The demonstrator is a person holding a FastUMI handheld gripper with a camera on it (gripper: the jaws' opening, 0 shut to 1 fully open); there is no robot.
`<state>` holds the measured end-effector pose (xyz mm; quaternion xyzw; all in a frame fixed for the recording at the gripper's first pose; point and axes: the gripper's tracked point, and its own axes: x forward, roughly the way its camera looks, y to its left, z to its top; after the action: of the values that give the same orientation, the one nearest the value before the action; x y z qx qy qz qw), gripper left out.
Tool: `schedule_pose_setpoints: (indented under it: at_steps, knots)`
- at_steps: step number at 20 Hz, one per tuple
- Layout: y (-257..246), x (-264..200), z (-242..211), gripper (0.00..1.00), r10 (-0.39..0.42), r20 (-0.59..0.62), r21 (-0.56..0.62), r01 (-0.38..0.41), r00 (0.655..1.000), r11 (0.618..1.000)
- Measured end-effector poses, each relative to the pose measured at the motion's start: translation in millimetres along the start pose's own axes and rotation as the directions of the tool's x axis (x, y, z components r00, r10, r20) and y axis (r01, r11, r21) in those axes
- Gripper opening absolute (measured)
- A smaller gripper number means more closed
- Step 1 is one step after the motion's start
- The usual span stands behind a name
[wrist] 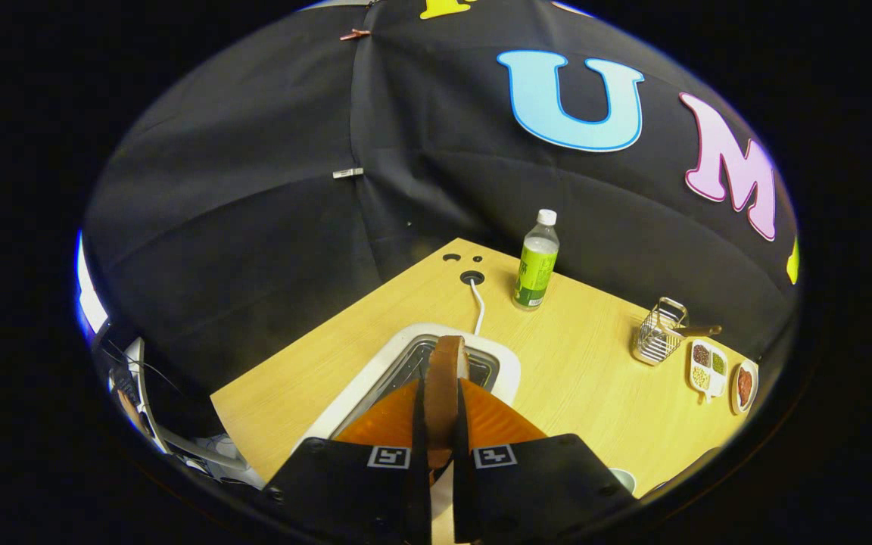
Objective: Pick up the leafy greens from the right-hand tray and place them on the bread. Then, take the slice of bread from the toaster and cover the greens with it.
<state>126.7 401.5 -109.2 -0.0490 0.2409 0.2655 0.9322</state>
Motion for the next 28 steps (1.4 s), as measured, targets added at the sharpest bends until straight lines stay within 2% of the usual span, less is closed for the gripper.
schedule_pose_setpoints:
  at_steps: [4, 7, 14, 22, 28]
  knots:
    - [-8, -28, 22, 0.16, 0.016, 0.052, 0.020, -0.017, 0.999, 1.000]
    - [-18, -48, 36, 0.15, 0.034, 0.085, 0.080, -0.041, 0.996, 0.996]
    - [-73, -91, 41, 0.16, 0.018, 0.134, 0.155, -0.039, 0.991, 0.987]
    - [-162, -144, 15, 0.15, -0.057, 0.142, 0.218, 0.025, 0.988, 0.976]
    - [-200, -175, -18, 0.15, -0.070, 0.139, 0.291, 0.027, 0.988, 0.956]
